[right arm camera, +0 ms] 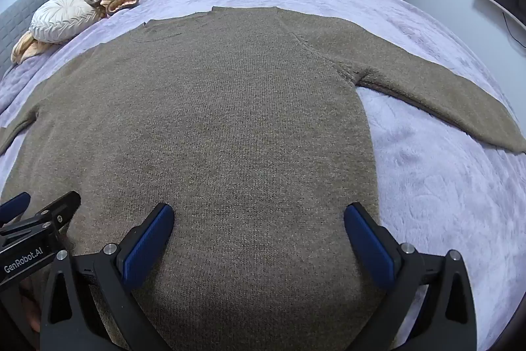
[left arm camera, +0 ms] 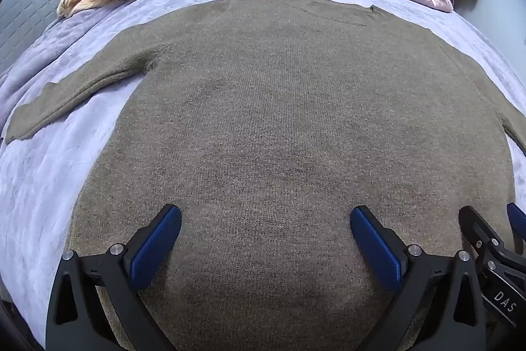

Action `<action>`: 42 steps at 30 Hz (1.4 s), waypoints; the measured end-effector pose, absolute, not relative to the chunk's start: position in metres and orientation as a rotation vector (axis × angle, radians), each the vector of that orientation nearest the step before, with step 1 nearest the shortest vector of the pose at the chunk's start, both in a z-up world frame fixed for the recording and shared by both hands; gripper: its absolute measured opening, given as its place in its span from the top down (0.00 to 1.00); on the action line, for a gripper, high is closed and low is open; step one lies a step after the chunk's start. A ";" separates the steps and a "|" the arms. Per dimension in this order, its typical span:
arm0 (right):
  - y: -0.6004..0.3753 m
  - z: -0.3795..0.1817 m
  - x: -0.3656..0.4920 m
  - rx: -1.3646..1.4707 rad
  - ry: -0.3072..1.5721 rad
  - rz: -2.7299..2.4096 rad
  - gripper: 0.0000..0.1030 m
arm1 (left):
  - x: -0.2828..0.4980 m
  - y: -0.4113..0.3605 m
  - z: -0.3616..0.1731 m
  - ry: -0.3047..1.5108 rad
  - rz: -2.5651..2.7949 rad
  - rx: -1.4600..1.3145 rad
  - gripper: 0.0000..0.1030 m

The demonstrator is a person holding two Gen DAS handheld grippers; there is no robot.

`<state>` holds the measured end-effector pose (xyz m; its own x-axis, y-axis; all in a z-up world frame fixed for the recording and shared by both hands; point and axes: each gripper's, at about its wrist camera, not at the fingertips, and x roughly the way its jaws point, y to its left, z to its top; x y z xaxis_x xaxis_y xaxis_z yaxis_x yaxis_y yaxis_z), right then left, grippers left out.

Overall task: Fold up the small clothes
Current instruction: 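Move the right tool toward the cuff of the sweater sleeve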

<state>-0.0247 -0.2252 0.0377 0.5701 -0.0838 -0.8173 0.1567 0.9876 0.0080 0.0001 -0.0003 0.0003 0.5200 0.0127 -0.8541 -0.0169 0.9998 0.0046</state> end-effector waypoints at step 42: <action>-0.375 0.101 -0.060 0.308 0.902 -0.224 0.00 | 0.005 -0.125 0.087 1.006 -0.125 0.137 0.00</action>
